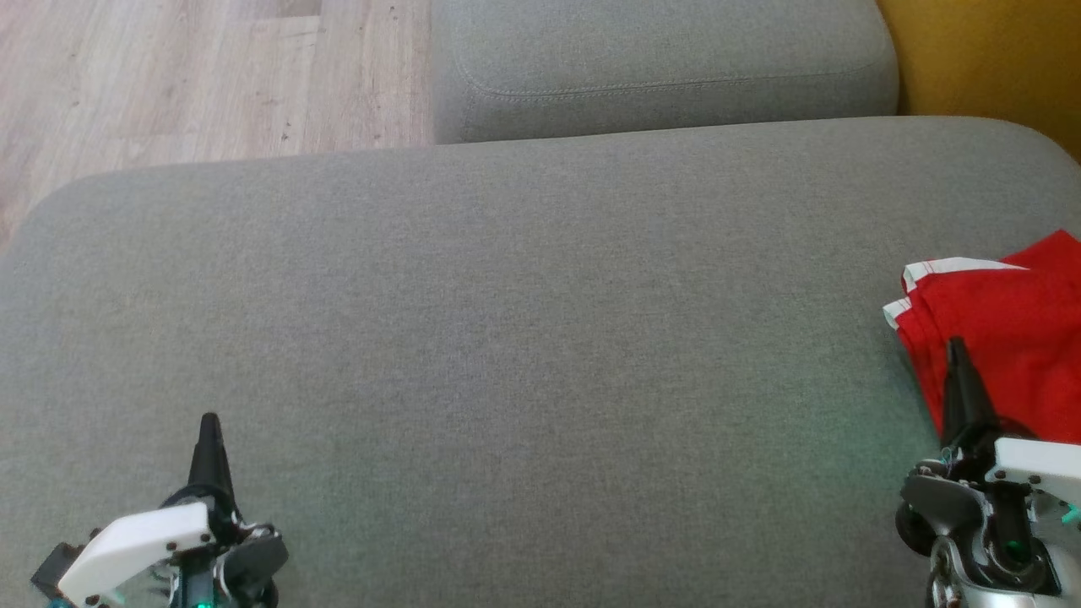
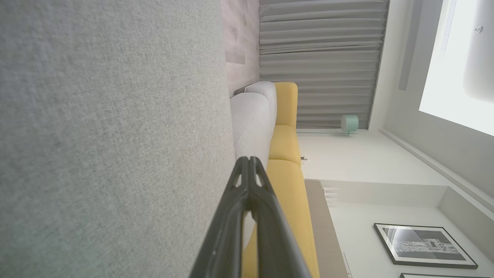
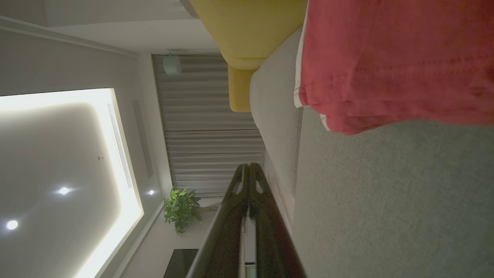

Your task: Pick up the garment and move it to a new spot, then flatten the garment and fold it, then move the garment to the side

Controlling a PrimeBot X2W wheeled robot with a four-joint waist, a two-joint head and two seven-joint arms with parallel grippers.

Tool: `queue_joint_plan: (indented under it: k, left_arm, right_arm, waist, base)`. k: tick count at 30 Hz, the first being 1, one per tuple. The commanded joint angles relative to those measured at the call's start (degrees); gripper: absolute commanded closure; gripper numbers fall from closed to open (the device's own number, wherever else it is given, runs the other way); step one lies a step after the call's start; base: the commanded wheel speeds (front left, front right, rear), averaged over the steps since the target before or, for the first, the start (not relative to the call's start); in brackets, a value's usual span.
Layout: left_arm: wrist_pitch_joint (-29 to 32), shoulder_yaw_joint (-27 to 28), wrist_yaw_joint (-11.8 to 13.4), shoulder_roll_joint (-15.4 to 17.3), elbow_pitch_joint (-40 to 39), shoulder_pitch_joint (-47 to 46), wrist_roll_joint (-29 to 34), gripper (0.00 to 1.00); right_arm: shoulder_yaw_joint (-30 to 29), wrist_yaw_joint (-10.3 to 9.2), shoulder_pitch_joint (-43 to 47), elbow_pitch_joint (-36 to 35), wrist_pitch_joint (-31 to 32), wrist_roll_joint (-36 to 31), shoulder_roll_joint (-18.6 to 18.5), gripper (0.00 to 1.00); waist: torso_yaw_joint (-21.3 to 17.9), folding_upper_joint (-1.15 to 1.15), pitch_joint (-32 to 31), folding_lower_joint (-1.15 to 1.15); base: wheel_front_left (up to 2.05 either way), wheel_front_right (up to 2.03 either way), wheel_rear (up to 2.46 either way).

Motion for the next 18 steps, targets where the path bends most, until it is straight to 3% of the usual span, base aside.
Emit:
queue_joint_plan:
  k: [1, 18]
  left_arm:
    - [0.41, 2.35, -0.4, 0.38, -2.08, -2.74, -0.32, 1.0]
    - [0.41, 2.35, -0.4, 0.38, -2.09, -2.73, -0.32, 1.0]
  right_arm:
    - [1.16, -0.04, -0.99, -2.33, 0.36, 0.39, -0.2, 1.0]
    - [1.16, -0.04, -0.99, -2.33, 0.36, 0.39, -0.2, 1.0]
  waist:
    - [0.0, 0.0, 0.0, 0.0]
    - [0.0, 0.0, 0.0, 0.0]
  base:
    - [0.0, 0.0, 0.0]
    - [0.0, 0.0, 0.0]
